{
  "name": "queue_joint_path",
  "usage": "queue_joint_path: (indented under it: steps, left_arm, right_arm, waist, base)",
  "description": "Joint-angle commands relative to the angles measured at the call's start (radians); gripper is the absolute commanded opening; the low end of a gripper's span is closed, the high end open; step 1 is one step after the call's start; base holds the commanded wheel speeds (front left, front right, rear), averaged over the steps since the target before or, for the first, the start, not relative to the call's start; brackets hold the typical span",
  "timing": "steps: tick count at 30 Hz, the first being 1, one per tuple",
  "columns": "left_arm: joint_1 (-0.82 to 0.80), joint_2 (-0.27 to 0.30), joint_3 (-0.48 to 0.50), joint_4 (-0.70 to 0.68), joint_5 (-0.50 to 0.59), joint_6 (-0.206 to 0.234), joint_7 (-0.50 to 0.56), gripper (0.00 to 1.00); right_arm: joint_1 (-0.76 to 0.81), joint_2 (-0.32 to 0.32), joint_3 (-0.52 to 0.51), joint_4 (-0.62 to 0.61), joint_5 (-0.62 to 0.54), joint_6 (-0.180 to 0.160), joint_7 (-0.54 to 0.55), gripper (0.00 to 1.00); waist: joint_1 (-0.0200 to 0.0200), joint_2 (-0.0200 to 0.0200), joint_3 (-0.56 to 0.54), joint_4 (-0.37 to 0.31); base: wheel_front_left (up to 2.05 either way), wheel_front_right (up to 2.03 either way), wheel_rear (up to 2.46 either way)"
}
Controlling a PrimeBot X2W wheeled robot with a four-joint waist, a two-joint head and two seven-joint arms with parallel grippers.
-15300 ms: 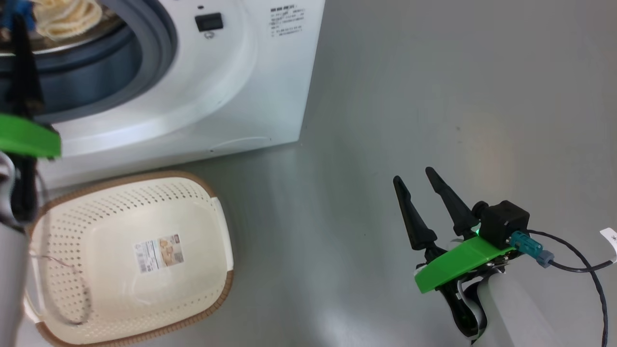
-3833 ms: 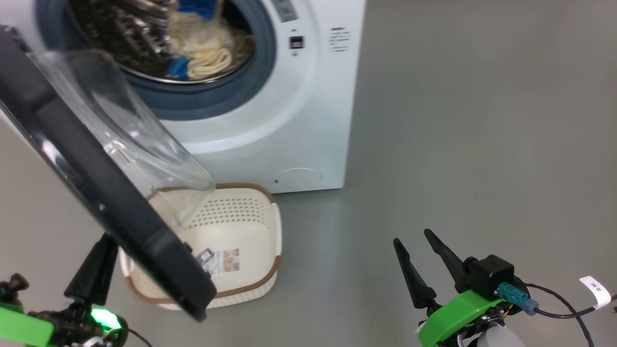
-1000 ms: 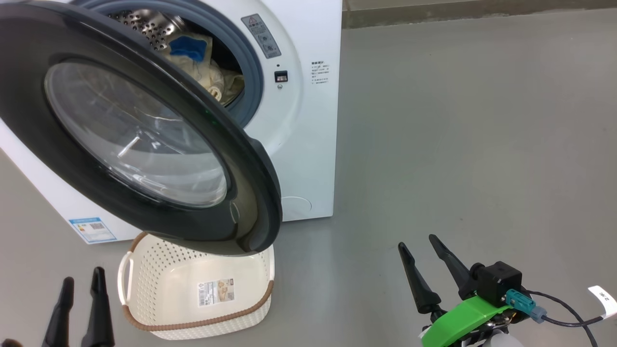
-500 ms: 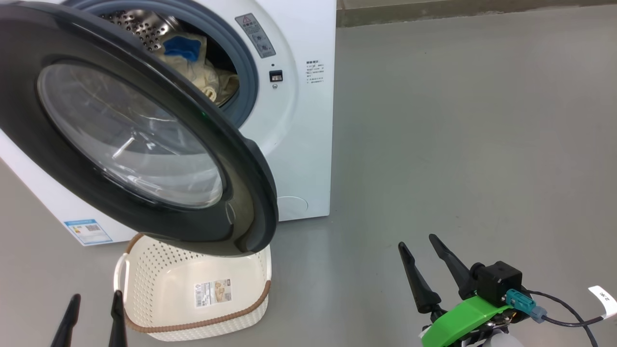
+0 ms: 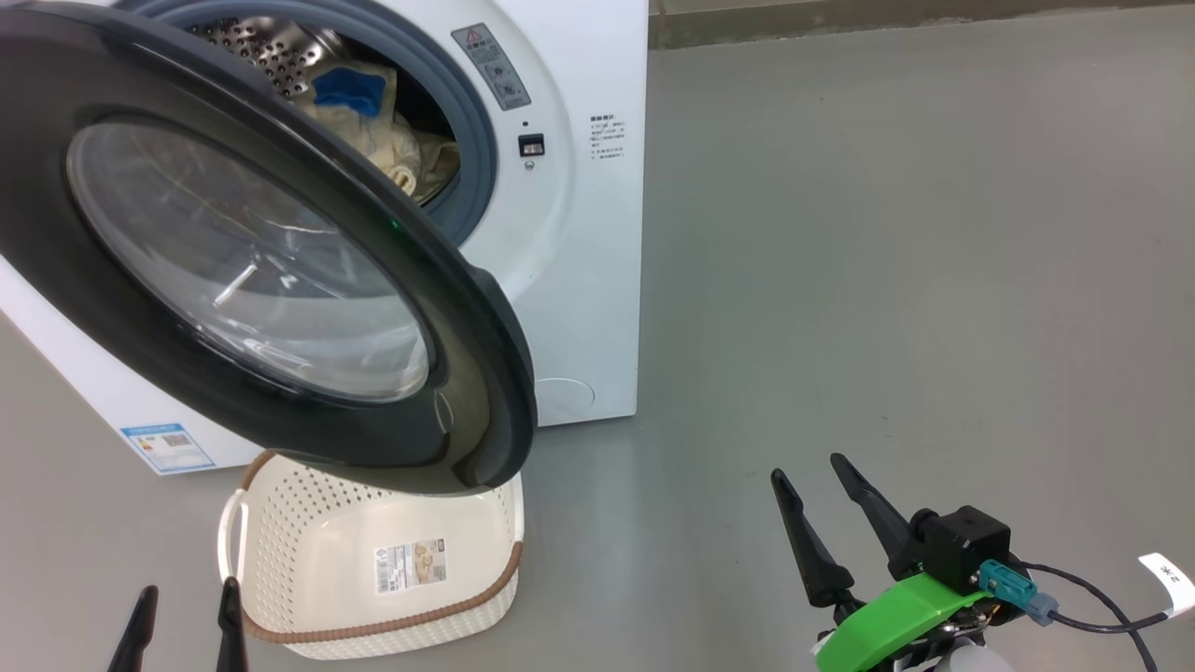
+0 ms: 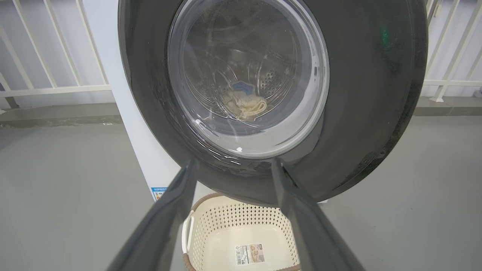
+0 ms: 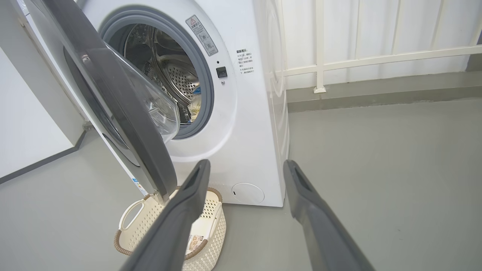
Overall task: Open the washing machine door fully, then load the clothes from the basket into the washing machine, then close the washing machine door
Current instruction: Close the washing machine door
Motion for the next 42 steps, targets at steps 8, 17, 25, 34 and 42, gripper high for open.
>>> queue_joint_path:
  steps: [8, 17, 25, 34, 42]
  left_arm:
    - [-0.033, 0.005, 0.042, -0.016, 0.013, -0.003, -0.008, 1.00]
    - [-0.030, -0.002, 0.050, -0.013, 0.010, -0.003, -0.008, 1.00]
    - [-0.040, -0.010, 0.052, -0.012, -0.032, -0.003, -0.008, 1.00]
    - [-0.051, -0.014, 0.022, 0.002, -0.045, -0.003, -0.008, 1.00]
    - [-0.056, -0.015, 0.010, 0.014, -0.052, -0.003, -0.008, 1.00]
  right_arm:
    - [-0.014, 0.005, 0.012, -0.026, -0.008, 0.003, -0.012, 1.00]
    - [-0.017, 0.005, -0.022, -0.065, -0.003, 0.003, -0.012, 0.00]
    - [-0.013, 0.005, -0.057, -0.393, 0.004, 0.003, -0.012, 0.00]
    - [-0.052, 0.005, 0.113, -0.660, -0.065, 0.003, -0.012, 0.00]
    - [-0.106, -0.043, 0.303, -0.656, -0.063, 0.003, -0.012, 0.00]
  waist:
    - [0.0000, 0.0000, 0.003, 0.004]
    - [0.0000, 0.0000, 0.002, 0.009]
    - [0.0000, 0.0000, 0.017, 0.014]
    - [0.0000, 0.0000, 0.033, 0.053]
    - [0.0000, 0.0000, 0.046, 0.114]
  base:
    - [0.00, 0.00, 0.00]
    - [0.00, 0.00, 0.00]
    - [0.00, 0.00, 0.00]
    - [0.00, 0.00, 0.00]
    - [0.00, 0.00, 0.00]
